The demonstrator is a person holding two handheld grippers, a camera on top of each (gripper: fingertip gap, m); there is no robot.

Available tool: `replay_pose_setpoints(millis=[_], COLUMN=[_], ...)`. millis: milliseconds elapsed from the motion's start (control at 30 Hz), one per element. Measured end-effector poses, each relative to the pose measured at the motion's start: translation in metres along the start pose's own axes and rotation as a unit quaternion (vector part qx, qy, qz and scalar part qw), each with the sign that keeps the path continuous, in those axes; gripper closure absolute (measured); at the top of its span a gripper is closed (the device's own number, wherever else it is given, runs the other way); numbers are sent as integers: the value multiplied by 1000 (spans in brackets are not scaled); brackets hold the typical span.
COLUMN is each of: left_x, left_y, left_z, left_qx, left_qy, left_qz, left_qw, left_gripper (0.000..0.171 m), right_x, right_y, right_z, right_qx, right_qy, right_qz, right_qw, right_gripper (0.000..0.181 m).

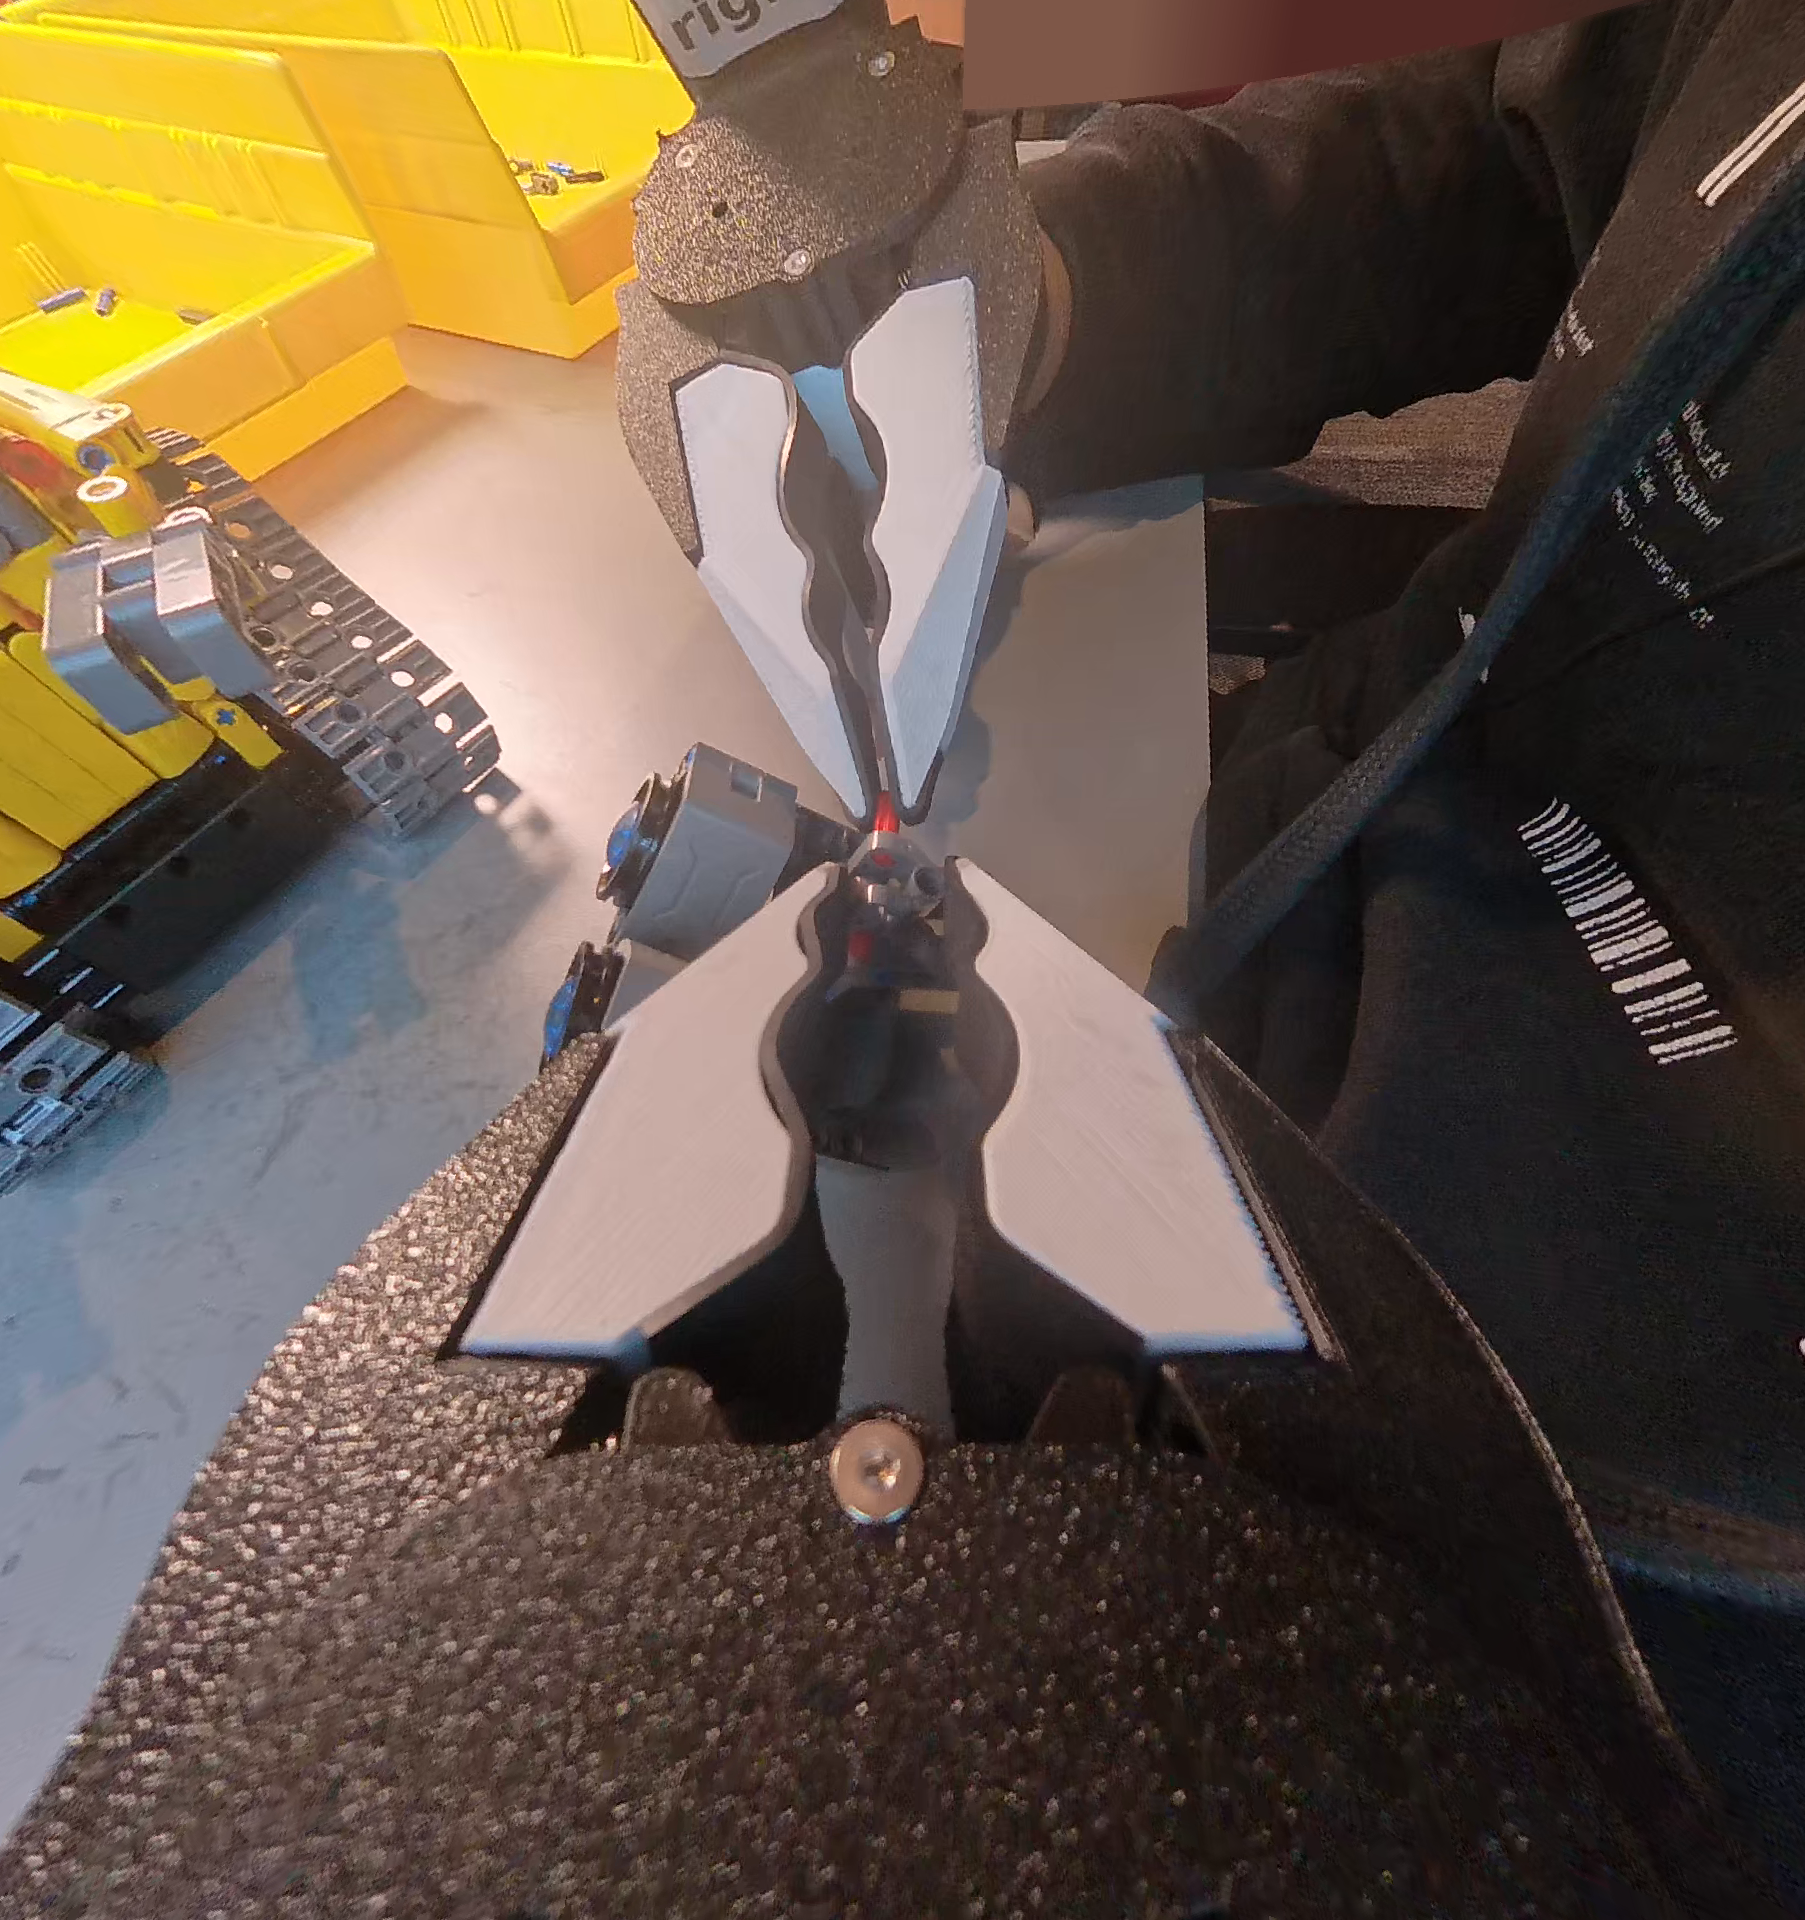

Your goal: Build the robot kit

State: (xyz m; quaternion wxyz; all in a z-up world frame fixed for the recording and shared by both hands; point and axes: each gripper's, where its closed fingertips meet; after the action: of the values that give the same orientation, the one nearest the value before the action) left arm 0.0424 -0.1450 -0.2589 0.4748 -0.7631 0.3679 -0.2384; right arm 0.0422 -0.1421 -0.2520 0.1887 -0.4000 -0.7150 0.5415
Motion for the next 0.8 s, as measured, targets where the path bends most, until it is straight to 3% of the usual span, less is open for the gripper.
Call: replay_pose_setpoints(millis=[400, 500, 667, 733, 800], left_x=[2, 2, 6, 5, -15], left_y=[0, 0, -1, -14, -36], left_z=[1, 1, 0, -12, -36], left_qx=[1, -1, -4, 25, 70], left_qy=[4, 4, 10, 23, 23], left_qz=[0, 6, 8, -8, -73], left_qw=[1000, 1000, 1000, 999, 995], left_gripper=[153, 153, 153, 149, 145], right_x=[-2, -7, -3, -4, -6], right_y=[0, 3, 3, 1, 1], right_z=[1, 5, 5, 6, 7], right_qx=[-2, -14, -17, -13, -17], right_qy=[-5, -10, 20, 27, 36], right_qz=[-2, -12, -33, -48, -75], right_qw=[1000, 1000, 999, 998, 996], right_gripper=[178, 166, 177, 177, 178])
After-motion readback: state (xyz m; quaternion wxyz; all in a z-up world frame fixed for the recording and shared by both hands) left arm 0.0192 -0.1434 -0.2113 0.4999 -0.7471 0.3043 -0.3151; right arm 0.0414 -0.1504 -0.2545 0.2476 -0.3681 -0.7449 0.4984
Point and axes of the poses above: each gripper's, where its closed fingertips meet, z out along the fingers, y out of its underside, x = y × z across the jaws, and after that the axes turned 5 degrees about -z, right-handed
